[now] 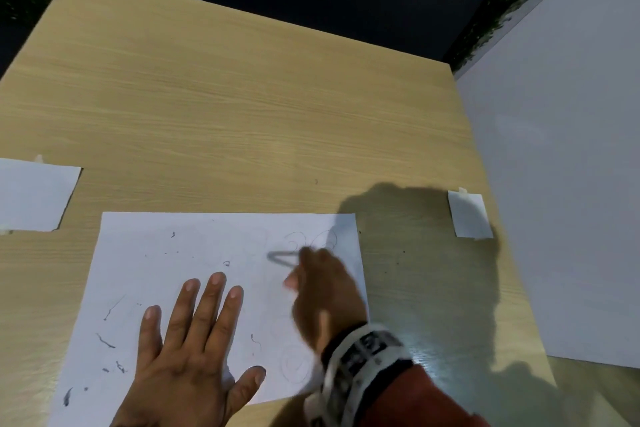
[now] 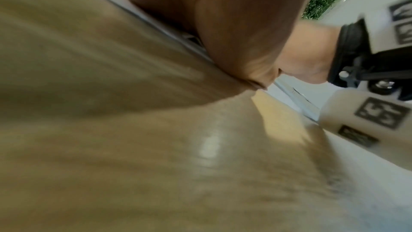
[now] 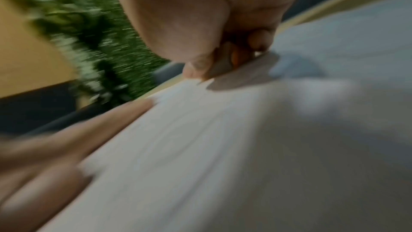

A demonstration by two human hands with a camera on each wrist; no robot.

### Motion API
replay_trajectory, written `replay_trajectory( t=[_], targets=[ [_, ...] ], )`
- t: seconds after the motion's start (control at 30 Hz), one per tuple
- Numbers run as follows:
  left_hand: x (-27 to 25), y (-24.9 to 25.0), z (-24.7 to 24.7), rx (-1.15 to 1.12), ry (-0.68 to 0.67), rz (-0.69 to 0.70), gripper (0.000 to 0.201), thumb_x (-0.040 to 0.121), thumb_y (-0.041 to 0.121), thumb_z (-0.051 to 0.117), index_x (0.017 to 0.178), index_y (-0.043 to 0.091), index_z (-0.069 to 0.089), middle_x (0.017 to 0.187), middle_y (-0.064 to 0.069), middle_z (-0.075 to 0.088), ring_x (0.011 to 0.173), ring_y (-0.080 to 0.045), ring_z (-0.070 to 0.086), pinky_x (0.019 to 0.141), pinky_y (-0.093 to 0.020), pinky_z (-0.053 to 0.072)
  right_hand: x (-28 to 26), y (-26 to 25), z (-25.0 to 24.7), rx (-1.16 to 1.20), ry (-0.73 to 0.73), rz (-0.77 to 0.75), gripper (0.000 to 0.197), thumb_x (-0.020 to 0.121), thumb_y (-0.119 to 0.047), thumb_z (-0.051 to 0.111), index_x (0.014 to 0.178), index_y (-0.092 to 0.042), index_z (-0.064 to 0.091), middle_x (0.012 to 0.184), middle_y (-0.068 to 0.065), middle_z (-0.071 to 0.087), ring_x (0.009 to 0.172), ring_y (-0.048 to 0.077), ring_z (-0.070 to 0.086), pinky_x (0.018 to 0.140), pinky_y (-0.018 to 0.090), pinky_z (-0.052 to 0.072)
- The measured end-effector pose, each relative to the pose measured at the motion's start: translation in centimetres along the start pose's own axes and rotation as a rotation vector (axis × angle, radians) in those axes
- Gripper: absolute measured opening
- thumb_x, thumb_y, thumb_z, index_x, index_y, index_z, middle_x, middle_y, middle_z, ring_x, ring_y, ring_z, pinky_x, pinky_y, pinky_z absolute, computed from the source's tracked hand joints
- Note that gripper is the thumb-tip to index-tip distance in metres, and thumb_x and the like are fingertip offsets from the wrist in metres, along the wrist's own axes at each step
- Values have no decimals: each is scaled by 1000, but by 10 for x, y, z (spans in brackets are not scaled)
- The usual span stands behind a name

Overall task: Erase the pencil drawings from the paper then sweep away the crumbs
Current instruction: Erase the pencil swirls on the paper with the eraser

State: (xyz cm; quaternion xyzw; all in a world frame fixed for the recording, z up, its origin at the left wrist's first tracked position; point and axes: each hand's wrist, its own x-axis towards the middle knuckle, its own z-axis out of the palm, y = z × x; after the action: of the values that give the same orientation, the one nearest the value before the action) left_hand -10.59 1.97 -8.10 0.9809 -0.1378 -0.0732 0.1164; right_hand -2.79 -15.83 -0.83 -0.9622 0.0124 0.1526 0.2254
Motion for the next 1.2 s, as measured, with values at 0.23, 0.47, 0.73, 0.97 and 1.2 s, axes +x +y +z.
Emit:
replay_trajectory(
  t=[0.23,0.47,0.73,0.97,1.2],
  targets=[
    [-1,1,-1,-25,-46,-7,89,83,76,22,145,15,40,155,-10,33,142,-35,28,112,-56,11,-16,-26,14,54,-47,-58,22,88,-16,36,102,-17,53,101,0,60,99,20,54,84,32,43],
    [-1,-5,-2,-5,-56,30,91,77,73,41,146,13,42,158,-10,29,144,-35,24,116,-52,0,30,47,-30,-157,142,228,10,91,-21,45,93,-12,49,94,5,57,89,23,55,68,28,34],
    [0,-2,-2,-2,-38,20,87,85,74,28,146,14,40,157,-11,30,144,-35,24,114,-54,5,-22,-14,14,-8,-85,-177,17,92,-16,38,100,-14,54,103,5,58,98,24,55,82,31,43],
    [-1,-4,-1,34,-54,25,90,79,71,40,149,14,35,159,-11,25,146,-35,19,110,-58,10,-9,6,5,-58,-17,14,19,95,-25,41,77,-23,46,84,-6,58,82,15,57,74,32,46],
    [-2,-5,-6,52,-51,71,96,81,78,36,151,11,31,160,-13,22,146,-36,19,110,-59,11,-13,17,4,-57,-46,37,7,90,-19,48,85,-21,51,93,1,58,88,21,54,65,27,37]
  ],
)
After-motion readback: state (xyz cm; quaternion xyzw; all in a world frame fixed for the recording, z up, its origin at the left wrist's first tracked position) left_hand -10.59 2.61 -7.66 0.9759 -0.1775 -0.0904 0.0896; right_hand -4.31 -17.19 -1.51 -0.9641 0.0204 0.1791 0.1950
